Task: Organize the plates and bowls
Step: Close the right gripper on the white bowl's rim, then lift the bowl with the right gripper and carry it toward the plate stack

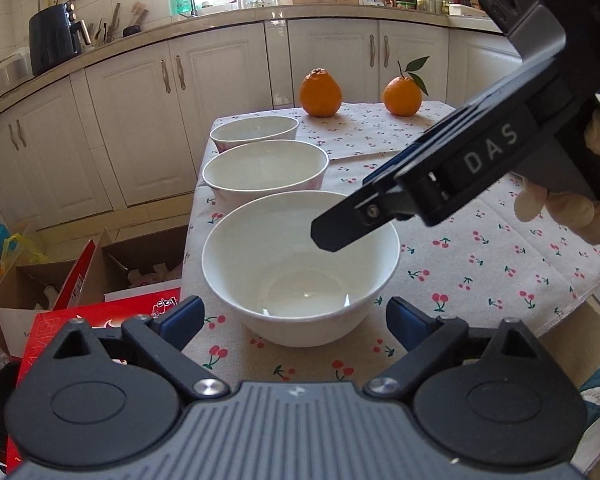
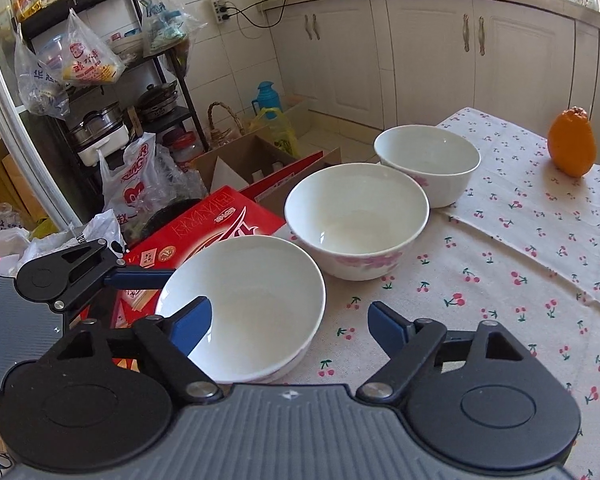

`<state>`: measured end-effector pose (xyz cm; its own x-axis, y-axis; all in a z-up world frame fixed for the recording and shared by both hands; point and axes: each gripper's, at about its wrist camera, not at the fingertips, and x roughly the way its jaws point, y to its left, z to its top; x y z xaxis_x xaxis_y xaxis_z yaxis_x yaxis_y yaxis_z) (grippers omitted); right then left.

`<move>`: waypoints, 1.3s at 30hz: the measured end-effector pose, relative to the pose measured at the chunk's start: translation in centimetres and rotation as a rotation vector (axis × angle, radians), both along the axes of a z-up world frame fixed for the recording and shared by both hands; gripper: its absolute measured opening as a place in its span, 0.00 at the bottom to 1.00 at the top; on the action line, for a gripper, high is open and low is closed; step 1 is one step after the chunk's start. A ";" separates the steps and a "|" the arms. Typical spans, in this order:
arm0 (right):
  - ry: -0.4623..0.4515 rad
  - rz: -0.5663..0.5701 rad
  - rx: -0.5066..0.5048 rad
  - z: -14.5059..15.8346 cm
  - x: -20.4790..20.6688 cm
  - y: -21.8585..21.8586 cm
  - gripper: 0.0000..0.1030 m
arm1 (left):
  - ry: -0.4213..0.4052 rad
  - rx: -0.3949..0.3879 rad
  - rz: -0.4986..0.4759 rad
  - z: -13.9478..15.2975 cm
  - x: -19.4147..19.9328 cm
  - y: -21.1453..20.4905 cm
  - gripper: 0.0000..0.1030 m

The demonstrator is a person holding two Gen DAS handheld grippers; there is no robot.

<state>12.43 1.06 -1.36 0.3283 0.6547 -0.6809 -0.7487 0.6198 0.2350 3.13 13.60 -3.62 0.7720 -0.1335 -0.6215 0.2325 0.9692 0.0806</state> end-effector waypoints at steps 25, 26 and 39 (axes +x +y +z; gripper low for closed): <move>0.073 0.000 0.032 -0.9 0.9 0.0 0.56 | 0.033 -0.033 -0.033 0.6 0.5 -0.3 0.80; 0.073 -0.006 0.033 -0.8 0.9 -0.3 0.56 | 0.032 -0.032 -0.039 0.7 0.5 -0.4 0.80; 0.031 -0.111 0.048 0.4 -0.3 -6.2 0.56 | 0.008 -0.029 -0.179 1.6 1.7 -4.4 0.80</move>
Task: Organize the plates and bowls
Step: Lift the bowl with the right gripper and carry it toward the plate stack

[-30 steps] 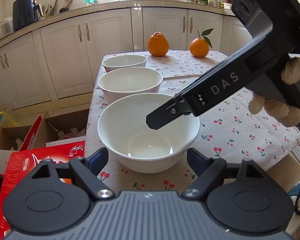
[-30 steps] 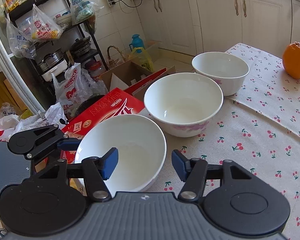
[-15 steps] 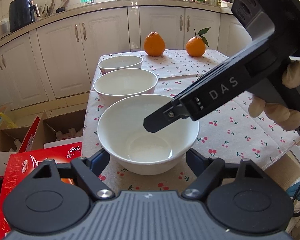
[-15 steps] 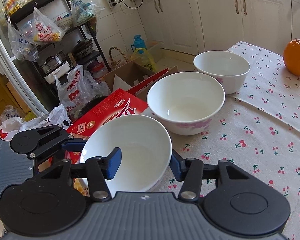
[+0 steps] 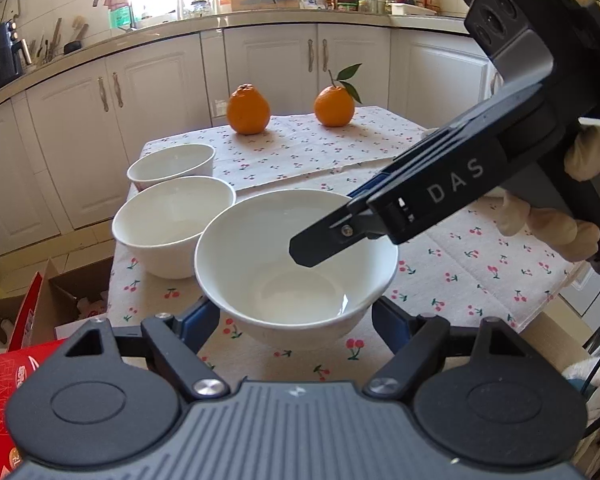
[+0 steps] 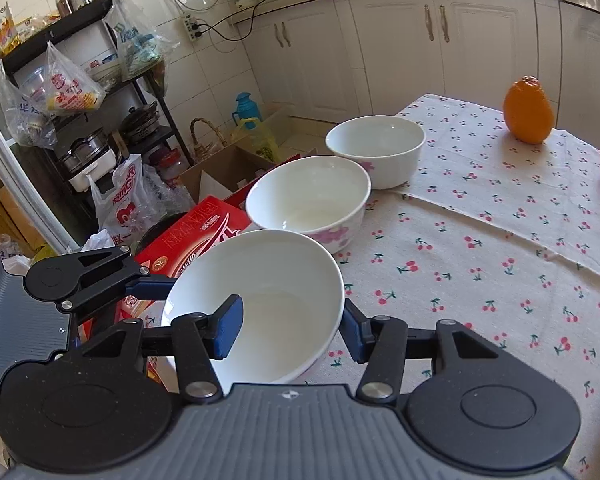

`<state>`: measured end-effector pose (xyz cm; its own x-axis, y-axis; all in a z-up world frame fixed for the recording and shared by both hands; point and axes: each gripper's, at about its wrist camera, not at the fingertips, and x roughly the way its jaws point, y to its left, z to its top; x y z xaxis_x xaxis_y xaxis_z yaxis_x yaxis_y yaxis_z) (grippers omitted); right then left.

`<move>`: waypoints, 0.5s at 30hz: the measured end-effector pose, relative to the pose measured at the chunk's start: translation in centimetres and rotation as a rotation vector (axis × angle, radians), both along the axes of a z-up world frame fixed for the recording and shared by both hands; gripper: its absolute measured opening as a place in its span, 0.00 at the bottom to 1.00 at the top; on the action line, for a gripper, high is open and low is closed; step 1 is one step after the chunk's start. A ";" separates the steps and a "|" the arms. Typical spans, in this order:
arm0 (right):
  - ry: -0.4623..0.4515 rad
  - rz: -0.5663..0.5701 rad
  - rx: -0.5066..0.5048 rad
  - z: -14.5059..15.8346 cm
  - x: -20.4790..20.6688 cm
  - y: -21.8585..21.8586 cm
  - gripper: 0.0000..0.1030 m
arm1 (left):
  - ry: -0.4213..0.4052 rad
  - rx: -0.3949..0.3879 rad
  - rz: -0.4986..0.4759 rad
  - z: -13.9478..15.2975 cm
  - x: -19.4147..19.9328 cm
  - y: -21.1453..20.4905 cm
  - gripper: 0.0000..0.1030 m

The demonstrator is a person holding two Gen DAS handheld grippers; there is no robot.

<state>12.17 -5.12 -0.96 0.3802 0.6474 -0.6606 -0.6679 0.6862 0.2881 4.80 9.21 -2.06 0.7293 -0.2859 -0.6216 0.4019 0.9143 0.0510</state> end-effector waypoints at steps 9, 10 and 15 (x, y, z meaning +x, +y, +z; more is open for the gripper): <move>-0.009 -0.109 0.004 -0.1 -0.9 -4.9 0.57 | -0.008 0.002 -0.116 0.0 0.9 -3.8 0.80; -0.011 -0.119 0.001 -0.1 -0.9 -5.2 0.57 | -0.007 0.003 -0.126 -0.1 1.0 -4.2 0.80; -0.013 -0.158 -0.005 -0.3 -0.7 -6.6 0.57 | -0.004 0.000 -0.153 -0.3 1.7 -5.4 0.80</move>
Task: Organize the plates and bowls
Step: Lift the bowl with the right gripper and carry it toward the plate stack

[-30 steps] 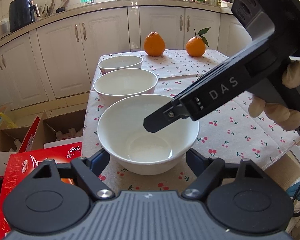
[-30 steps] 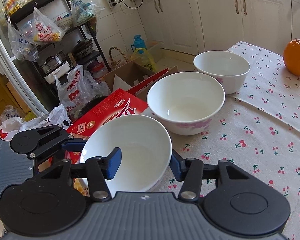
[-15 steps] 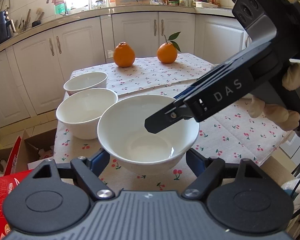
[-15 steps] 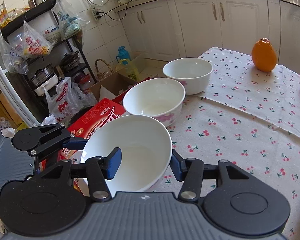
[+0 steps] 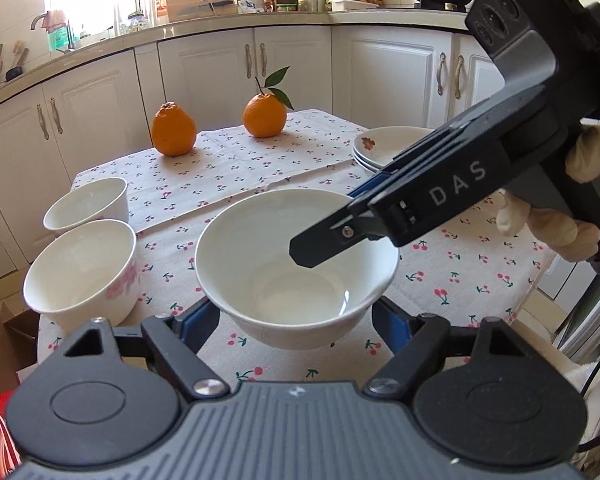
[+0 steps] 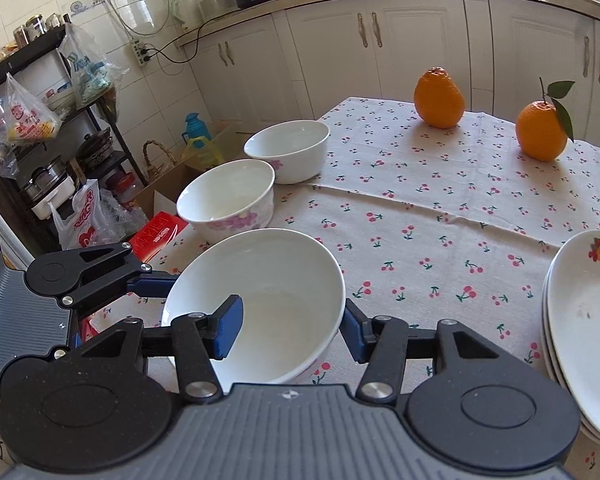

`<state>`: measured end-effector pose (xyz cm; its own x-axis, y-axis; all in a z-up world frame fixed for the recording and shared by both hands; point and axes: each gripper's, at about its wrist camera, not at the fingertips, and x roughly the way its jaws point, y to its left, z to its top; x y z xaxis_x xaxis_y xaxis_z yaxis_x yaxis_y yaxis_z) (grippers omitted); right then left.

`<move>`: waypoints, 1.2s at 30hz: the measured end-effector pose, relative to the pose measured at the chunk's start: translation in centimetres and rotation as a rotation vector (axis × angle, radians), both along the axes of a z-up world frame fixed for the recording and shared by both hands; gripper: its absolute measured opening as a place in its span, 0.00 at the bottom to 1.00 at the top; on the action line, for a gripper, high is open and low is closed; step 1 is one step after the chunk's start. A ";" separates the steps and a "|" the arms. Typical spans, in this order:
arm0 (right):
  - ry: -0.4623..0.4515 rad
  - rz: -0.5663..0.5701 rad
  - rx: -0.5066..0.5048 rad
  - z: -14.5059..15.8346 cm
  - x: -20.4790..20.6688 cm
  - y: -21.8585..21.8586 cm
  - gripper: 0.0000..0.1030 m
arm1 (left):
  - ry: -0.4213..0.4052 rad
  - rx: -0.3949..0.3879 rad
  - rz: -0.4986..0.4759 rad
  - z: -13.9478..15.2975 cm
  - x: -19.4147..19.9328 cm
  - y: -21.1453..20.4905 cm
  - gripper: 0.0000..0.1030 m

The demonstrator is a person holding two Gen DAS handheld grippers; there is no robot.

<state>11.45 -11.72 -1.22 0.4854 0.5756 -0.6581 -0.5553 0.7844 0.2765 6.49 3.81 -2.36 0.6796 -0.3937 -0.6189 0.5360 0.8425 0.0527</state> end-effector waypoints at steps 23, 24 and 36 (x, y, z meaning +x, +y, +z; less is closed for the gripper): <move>0.054 -0.055 -0.007 -1.5 1.1 -1.4 0.58 | 0.061 -0.023 -0.026 -1.4 1.8 -1.2 0.80; 0.056 -0.056 -0.007 -1.6 1.1 -1.4 0.58 | 0.062 -0.025 -0.027 -1.5 1.9 -1.1 0.80; -0.004 -0.080 0.018 -0.5 0.8 -1.3 1.00 | 0.043 -0.003 -0.038 -1.3 0.9 -0.6 0.95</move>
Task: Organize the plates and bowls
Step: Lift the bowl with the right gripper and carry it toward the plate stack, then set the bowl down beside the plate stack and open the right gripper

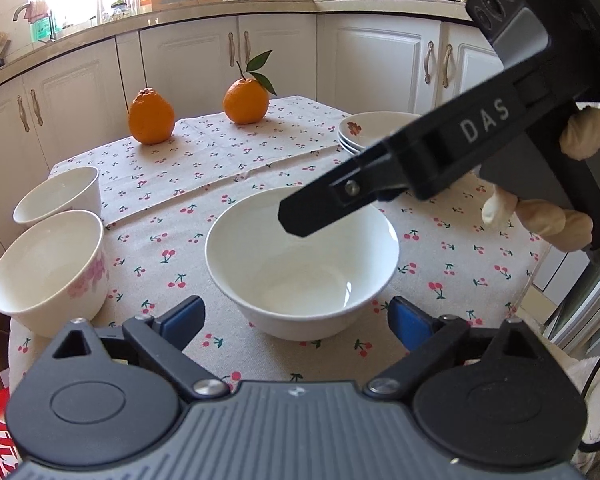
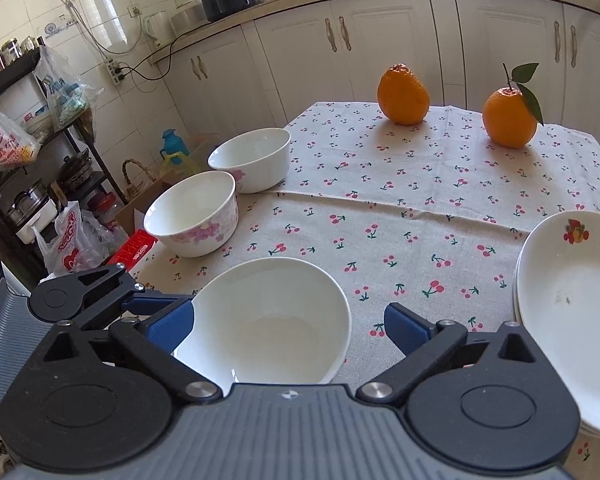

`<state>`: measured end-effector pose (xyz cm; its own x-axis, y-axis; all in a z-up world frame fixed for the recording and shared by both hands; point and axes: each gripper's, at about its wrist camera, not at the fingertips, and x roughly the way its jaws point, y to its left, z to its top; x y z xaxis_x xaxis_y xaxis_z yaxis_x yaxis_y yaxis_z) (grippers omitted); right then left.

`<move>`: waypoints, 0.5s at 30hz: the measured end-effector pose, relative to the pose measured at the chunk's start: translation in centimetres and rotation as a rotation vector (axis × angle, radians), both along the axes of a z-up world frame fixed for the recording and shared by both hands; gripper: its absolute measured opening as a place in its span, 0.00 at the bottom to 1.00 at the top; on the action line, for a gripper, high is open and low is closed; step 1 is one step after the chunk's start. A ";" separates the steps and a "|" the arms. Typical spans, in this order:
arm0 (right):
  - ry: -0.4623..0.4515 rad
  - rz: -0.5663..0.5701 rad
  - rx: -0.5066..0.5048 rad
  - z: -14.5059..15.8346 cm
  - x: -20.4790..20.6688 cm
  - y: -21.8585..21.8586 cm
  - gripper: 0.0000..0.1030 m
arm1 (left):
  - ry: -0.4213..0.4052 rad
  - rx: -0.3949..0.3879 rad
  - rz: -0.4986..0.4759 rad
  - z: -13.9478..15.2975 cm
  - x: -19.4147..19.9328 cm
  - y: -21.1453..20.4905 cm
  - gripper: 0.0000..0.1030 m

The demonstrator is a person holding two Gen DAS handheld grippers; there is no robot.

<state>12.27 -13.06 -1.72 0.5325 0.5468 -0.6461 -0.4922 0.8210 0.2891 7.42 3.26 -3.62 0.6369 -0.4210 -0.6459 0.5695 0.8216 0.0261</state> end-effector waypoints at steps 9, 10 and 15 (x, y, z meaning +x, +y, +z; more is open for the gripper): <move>-0.046 0.025 -0.059 0.9 -0.2 1.6 1.00 | -0.034 0.016 0.086 1.3 -1.5 3.0 0.95; -0.053 0.032 -0.066 1.1 -0.3 1.9 1.00 | -0.039 0.017 0.100 1.4 -1.6 3.5 0.95; -0.086 0.081 -0.097 2.1 0.1 3.8 1.00 | -0.057 0.005 0.167 1.6 -1.3 6.0 0.95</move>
